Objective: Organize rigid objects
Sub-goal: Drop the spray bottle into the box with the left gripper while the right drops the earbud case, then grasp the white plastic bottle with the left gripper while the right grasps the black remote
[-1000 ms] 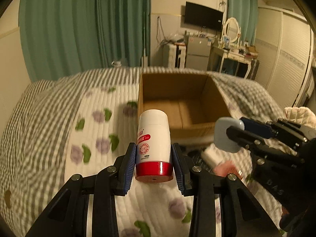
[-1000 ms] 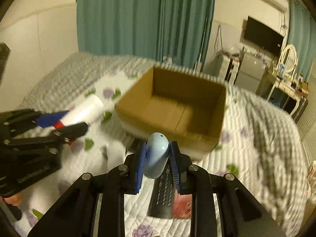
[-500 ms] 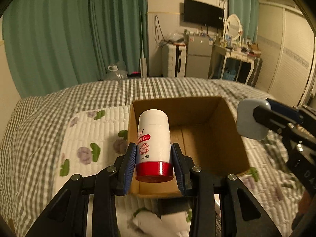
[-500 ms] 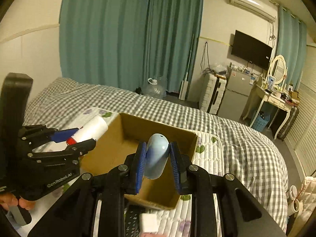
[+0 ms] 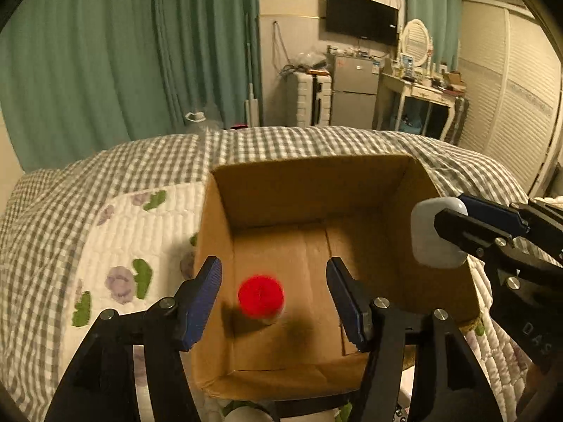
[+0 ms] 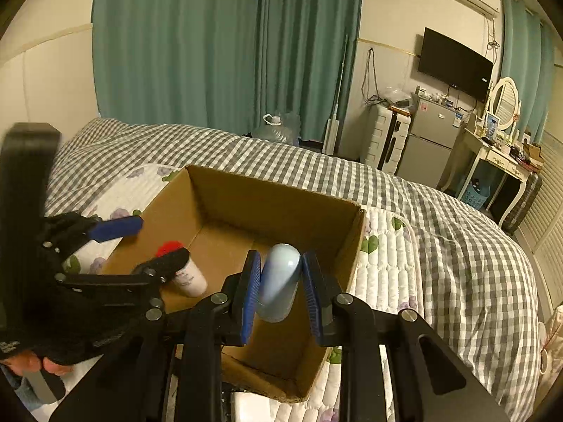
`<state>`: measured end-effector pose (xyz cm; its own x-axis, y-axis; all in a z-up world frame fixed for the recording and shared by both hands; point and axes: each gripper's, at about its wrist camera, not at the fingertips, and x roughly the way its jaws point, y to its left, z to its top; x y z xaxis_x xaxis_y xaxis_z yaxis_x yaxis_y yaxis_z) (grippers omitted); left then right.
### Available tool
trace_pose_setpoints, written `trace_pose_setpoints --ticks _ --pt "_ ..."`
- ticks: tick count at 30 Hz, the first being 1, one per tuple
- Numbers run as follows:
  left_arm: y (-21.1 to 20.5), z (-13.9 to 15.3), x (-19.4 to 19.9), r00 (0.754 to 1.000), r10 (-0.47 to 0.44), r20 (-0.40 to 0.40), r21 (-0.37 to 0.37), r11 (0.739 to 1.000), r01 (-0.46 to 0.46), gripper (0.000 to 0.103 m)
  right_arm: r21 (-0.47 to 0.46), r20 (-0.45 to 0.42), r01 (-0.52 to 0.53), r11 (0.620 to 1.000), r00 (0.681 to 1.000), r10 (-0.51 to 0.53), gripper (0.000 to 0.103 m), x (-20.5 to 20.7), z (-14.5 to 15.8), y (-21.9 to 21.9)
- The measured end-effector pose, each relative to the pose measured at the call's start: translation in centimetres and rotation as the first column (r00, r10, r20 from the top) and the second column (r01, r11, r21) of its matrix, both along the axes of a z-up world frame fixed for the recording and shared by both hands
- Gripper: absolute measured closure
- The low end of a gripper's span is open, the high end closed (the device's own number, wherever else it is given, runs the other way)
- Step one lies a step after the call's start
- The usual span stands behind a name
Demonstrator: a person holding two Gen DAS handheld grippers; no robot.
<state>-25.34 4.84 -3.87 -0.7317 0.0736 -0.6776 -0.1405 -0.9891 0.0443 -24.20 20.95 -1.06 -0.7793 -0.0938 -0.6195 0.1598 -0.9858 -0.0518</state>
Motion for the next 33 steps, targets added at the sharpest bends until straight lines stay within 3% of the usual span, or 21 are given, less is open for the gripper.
trace_pose_setpoints --ticks 10,14,17,19,21,23,25,30,33 --pt "-1.0 0.2 0.8 1.000 0.025 -0.008 -0.001 1.000 -0.025 0.039 0.004 0.070 0.021 1.000 0.997 -0.022 0.079 -1.9 -2.7 -0.4" --pt "-1.4 1.3 2.0 0.999 0.038 -0.015 0.020 0.999 -0.037 0.039 -0.027 0.076 0.044 0.999 0.996 -0.042 0.078 -1.5 -2.4 0.2" --pt "-2.0 2.9 3.7 0.998 0.042 -0.040 0.026 0.999 -0.041 0.039 0.006 0.047 0.067 0.998 0.997 -0.068 0.050 -0.2 -0.8 0.3" --pt "-2.4 4.4 5.4 0.997 0.042 -0.062 0.032 0.999 -0.040 0.038 0.016 0.012 0.078 0.997 0.997 -0.078 0.048 1.4 0.9 0.4" --pt "-2.8 5.3 6.8 0.997 0.036 -0.074 0.035 0.999 -0.034 0.031 0.024 0.001 0.081 0.996 0.997 -0.081 0.045 2.8 2.0 0.4" --pt "-3.0 6.4 8.4 0.995 0.036 -0.097 0.028 0.999 -0.034 0.022 0.030 -0.013 0.090 0.996 0.996 -0.089 0.035 4.6 3.4 0.4" --pt "-3.2 7.0 10.0 0.993 0.038 -0.115 0.017 0.999 -0.036 0.021 0.036 -0.034 0.103 0.994 0.994 -0.101 0.025 6.6 4.8 0.4" --pt "-4.3 6.7 12.6 0.993 0.049 -0.104 0.032 0.998 -0.046 0.004 0.061 -0.071 0.118 0.991 0.991 -0.114 0.012 10.6 6.0 -0.4" --pt "-5.0 6.0 13.8 0.992 0.058 -0.109 0.040 0.998 -0.054 0.002 0.043 -0.066 0.110 0.993 0.992 -0.107 0.009 12.0 5.9 -0.6"
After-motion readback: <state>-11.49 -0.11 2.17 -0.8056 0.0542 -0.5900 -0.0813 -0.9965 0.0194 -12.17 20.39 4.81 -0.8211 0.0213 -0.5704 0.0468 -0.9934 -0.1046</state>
